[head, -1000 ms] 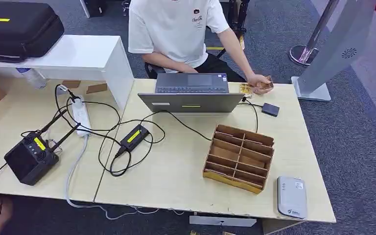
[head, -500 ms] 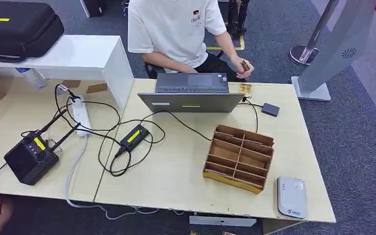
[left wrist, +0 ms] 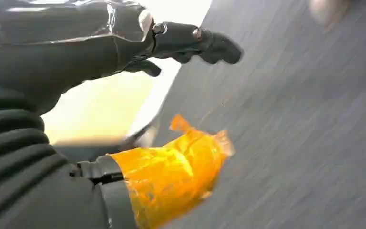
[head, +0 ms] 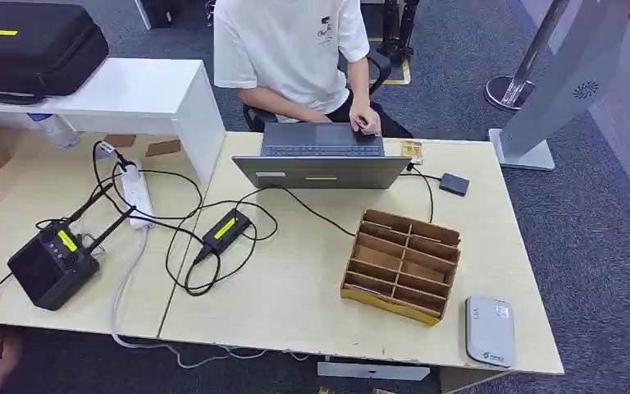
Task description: Pass the card to the sensor for recognition and then transmit it.
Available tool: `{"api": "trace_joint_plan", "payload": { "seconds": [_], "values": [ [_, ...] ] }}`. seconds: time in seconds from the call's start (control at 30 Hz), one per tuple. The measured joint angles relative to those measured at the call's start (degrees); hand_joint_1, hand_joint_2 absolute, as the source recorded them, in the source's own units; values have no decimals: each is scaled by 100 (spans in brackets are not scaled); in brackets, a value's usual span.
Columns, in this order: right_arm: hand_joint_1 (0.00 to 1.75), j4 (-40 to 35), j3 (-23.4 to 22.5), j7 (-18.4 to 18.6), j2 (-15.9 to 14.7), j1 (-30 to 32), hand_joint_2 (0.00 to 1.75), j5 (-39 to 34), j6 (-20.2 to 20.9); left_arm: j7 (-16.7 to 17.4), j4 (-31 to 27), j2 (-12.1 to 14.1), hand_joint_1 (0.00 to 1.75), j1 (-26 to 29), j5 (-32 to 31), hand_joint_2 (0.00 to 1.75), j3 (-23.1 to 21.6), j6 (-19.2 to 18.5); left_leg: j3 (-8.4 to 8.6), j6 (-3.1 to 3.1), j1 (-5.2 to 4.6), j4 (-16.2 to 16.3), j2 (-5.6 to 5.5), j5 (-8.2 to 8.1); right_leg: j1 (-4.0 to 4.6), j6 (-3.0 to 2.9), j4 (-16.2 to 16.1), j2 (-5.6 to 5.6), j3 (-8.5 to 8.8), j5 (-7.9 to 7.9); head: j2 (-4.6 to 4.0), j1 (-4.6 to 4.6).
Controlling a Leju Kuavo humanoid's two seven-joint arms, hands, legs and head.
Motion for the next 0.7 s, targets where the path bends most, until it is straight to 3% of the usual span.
{"api": "trace_joint_plan", "payload": {
  "seconds": [0.03,0.07,0.13,0.17,0.23,0.27,0.3,0.37,0.5,0.57,0.7],
  "values": [
    [0,-227,-676,-295,90,64,0,1165,-4,181,114,17,0,-10,41,175,70,-409,1,1,-2,0,1,-1,-1,0,-2,2,-2,0,0,-2],
    [0,-405,-1428,-840,126,82,0,2249,-4,324,242,37,0,-17,44,175,124,-878,3,4,-1,1,2,-2,-1,0,-5,2,-4,0,0,-4],
    [0,-519,-2857,-2443,54,42,0,3555,53,506,378,50,0,-39,46,175,155,-1667,8,5,-12,3,-13,-2,-10,7,-6,-15,-11,-4,0,-15],
    [0,-562,-3600,-3037,-94,32,0,3767,236,554,447,57,0,-53,50,175,181,-1894,10,5,-14,3,-34,-1,-14,28,-6,-24,1,-18,0,-9],
    [0,-1203,-4668,-3411,-221,185,0,3110,1099,594,533,63,0,-70,70,175,218,-2211,-4,9,-12,8,-68,1,-11,29,-6,-63,23,-17,0,7],
    [0,-1739,-5140,-3490,-228,271,175,2522,1709,596,568,65,0,-71,87,175,234,-2278,-14,12,-13,10,-66,2,-12,32,-6,-61,22,-15,0,-2],
    [0,-2366,-5647,-3571,-230,326,175,2037,2385,596,605,68,0,-69,103,175,258,-2287,-17,14,-13,13,-56,0,-12,30,-8,-51,17,-4,0,2],
    [0,-3545,-6493,-3784,-199,319,175,1923,3538,574,642,72,0,-88,135,175,269,-2287,-15,34,-17,19,-27,-13,-16,28,-10,-26,6,-1,0,-9],
    [0,-5485,-7729,-3889,-276,54,175,1840,4973,449,668,72,0,-109,168,175,299,-2326,-11,36,-24,23,-33,-12,-23,35,-8,-33,6,-6,0,-2],
    [0,-6030,-8090,-3846,-497,-118,175,1846,5095,441,684,74,0,-111,175,175,308,-2372,-10,37,-21,25,-30,-11,-21,35,-9,-30,7,-6,0,2],
    [0,-6248,-8347,-3673,-1146,-276,175,1877,4598,440,697,74,0,-128,131,175,308,-2446,-10,44,-22,29,-28,-16,-22,38,-9,-27,8,-7,0,-4]
  ]
}}
